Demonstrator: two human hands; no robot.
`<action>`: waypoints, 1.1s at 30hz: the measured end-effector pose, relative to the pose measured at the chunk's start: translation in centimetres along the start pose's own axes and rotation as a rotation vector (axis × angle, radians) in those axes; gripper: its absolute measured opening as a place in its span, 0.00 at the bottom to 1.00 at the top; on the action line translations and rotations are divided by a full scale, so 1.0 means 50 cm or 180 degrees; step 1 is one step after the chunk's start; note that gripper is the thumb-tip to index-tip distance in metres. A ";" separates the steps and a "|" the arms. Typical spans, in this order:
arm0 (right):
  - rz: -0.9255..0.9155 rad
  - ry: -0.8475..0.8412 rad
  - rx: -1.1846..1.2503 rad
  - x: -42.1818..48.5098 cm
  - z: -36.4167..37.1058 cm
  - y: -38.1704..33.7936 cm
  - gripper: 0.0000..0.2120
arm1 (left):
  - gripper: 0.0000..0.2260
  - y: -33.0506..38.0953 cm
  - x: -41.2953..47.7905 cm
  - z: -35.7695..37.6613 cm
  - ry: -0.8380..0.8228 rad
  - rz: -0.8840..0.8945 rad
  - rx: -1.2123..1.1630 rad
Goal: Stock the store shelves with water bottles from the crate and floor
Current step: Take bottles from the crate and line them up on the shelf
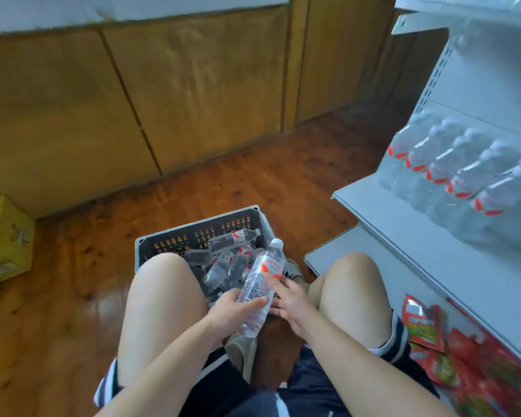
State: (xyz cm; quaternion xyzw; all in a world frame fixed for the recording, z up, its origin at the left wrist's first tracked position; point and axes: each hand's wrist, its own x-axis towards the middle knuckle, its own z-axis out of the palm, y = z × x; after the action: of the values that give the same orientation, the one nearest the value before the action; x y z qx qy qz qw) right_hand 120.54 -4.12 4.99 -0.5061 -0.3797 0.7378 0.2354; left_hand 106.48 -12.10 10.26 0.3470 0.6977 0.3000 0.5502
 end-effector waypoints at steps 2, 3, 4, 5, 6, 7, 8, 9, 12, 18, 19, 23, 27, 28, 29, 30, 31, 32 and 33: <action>-0.0074 0.0160 0.0119 -0.013 -0.026 -0.003 0.25 | 0.11 0.015 0.013 0.022 -0.0129 0.0078 -0.0023; -0.0092 0.0255 0.0189 -0.024 -0.041 -0.004 0.25 | 0.12 0.017 0.024 0.035 -0.0225 0.0082 -0.0014; -0.0117 0.0353 0.0247 -0.033 -0.057 -0.003 0.25 | 0.13 0.024 0.029 0.050 -0.0361 0.0106 0.0026; -0.0156 0.0474 0.0320 -0.044 -0.072 -0.003 0.25 | 0.14 0.032 0.034 0.061 -0.0515 0.0135 0.0065; -0.0215 0.0589 0.0401 -0.056 -0.087 -0.004 0.23 | 0.15 0.040 0.043 0.074 -0.0670 0.0201 0.0132; -0.0277 0.0702 0.0478 -0.067 -0.100 -0.006 0.22 | 0.17 0.044 0.053 0.085 -0.0790 0.0240 0.0192; -0.0340 0.0819 0.0527 -0.076 -0.113 -0.007 0.21 | 0.19 0.053 0.061 0.098 -0.0871 0.0268 0.0262; -0.0406 0.0934 0.0575 -0.086 -0.123 -0.010 0.19 | 0.22 0.059 0.070 0.109 -0.0937 0.0316 0.0339; -0.0586 0.1220 0.0737 -0.112 -0.150 -0.014 0.19 | 0.21 0.070 0.086 0.152 -0.1026 0.0419 0.0407; -0.0724 0.1789 0.0950 -0.184 -0.210 -0.008 0.22 | 0.19 0.091 0.087 0.246 -0.1484 0.0609 0.0527; -0.0813 0.1854 0.1002 -0.199 -0.223 -0.010 0.21 | 0.20 0.097 0.088 0.262 -0.1588 0.0655 0.0524; -0.1203 0.2052 0.0984 -0.246 -0.290 -0.036 0.19 | 0.28 0.133 0.101 0.329 -0.1853 0.0915 0.0487; -0.1383 0.2176 0.0707 -0.275 -0.373 -0.049 0.23 | 0.31 0.171 0.122 0.403 -0.2012 0.1234 0.0681; -0.1424 0.2223 0.0556 -0.277 -0.394 -0.050 0.24 | 0.28 0.181 0.126 0.424 -0.2032 0.1328 0.0793; -0.1434 0.2292 0.0360 -0.280 -0.412 -0.053 0.25 | 0.26 0.192 0.131 0.444 -0.2047 0.1414 0.0892; -0.1437 0.2343 0.0182 -0.281 -0.430 -0.056 0.26 | 0.24 0.203 0.138 0.464 -0.2057 0.1518 0.0996; -0.1420 0.2383 0.0057 -0.284 -0.447 -0.062 0.28 | 0.23 0.214 0.149 0.484 -0.2054 0.1636 0.1137; -0.1393 0.2404 0.0013 -0.283 -0.463 -0.068 0.29 | 0.23 0.225 0.161 0.503 -0.2039 0.1762 0.1318; -0.1376 0.2424 -0.0068 -0.283 -0.479 -0.076 0.30 | 0.23 0.238 0.173 0.520 -0.2020 0.1877 0.1480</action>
State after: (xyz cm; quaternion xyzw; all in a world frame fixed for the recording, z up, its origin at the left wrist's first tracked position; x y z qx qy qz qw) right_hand 147.92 -4.49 11.29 -0.6533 -0.3706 0.4284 0.5023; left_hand 132.37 2.78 9.37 0.7177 0.4162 0.1588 0.5352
